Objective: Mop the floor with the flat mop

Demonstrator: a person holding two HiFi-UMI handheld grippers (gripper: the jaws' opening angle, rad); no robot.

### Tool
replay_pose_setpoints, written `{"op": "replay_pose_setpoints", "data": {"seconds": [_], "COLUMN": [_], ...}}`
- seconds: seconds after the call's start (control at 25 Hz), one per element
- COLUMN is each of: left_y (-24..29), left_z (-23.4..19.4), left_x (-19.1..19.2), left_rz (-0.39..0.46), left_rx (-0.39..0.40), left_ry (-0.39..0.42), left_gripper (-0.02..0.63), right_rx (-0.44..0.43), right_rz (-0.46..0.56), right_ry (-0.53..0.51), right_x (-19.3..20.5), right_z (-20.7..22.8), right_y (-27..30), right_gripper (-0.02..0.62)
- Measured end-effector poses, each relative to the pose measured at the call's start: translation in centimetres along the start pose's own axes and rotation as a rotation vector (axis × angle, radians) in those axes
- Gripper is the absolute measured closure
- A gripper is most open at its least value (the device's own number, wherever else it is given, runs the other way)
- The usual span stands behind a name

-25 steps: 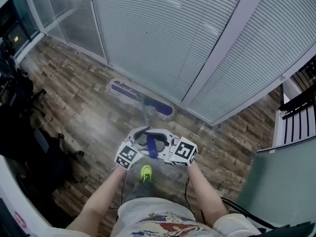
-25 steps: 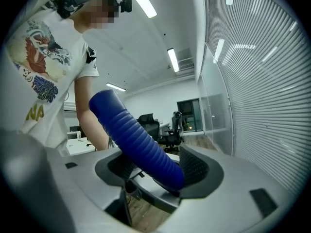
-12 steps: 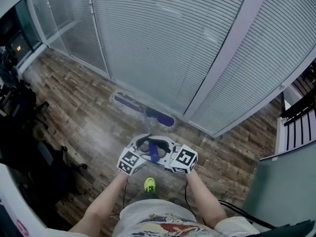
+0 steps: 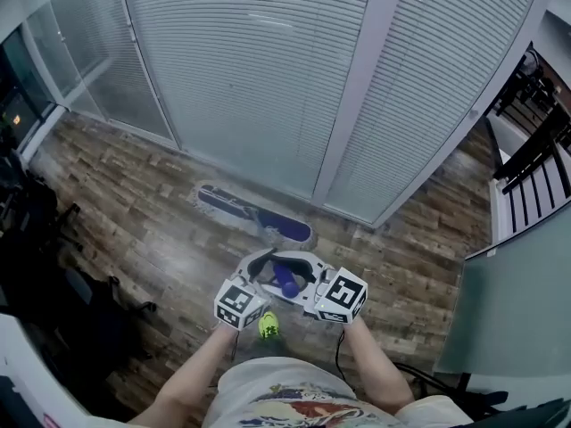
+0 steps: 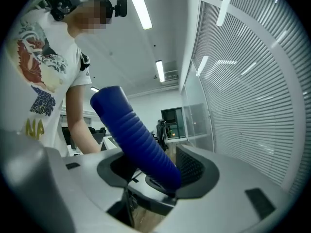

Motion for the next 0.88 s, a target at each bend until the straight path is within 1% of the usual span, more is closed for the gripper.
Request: {"op": "replay_pose_setpoints", "data": {"seconds": [0.16, 0.28, 0.48, 0.6, 0.68, 0.8, 0.88], "left_y": [-1.4, -2.5, -4.7, -6.3, -7.5, -9.5, -10.7], "left_z": [7.8, 14.8, 25.9, 31.6, 35.1, 39.1, 40.8], "left_x": [1.8, 3.5, 5.3, 6.1, 6.6, 7.2, 7.8], "left_rz": [-0.041, -0.060, -0.033, -0.027, -0.034, -0.043, -0.057], "left_rx": [0.040, 0.068, 0.106, 0.124, 0.145, 0.174, 0.184], "left_ry": [0.019, 0.033, 0.027, 0.022, 0.026, 0.029, 0.034], "left_gripper": [0.417, 0.417, 0.417, 0.417, 0.417, 0.417, 0.417], "right_rx": [-0.006, 0.009, 0.052, 0.049, 0.029, -0.008, -0.022], "right_rz": [-0.030, -0.032, 0.011, -0.004, -0.031, -0.066, -0.078], "right_ry": [-0.023, -0.025, -0.014, -0.006, -0.021, -0.085, -0.081], "right_x": [0.6, 1.5, 1.5, 1.4, 1.2, 0.9, 1.0], "right_z": [-6.3, -11.8, -20.5, -25.3, -28.3, -32.2, -34.4], "right_y": [-5.3, -10.3, -18.1, -21.6, -23.6, -25.4, -25.9], "right_gripper": [0.358, 0.362, 0.365, 0.367, 0.367, 0.367, 0.367]}}
Point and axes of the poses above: the fingertips, and each gripper's own axes: y forward along the fingers, z to its right, x out of its underside, the point moved 8 cm from there along -y, backward along the fingers, and after that the axes turned 4 degrees about -y, right-handed, at the moved point
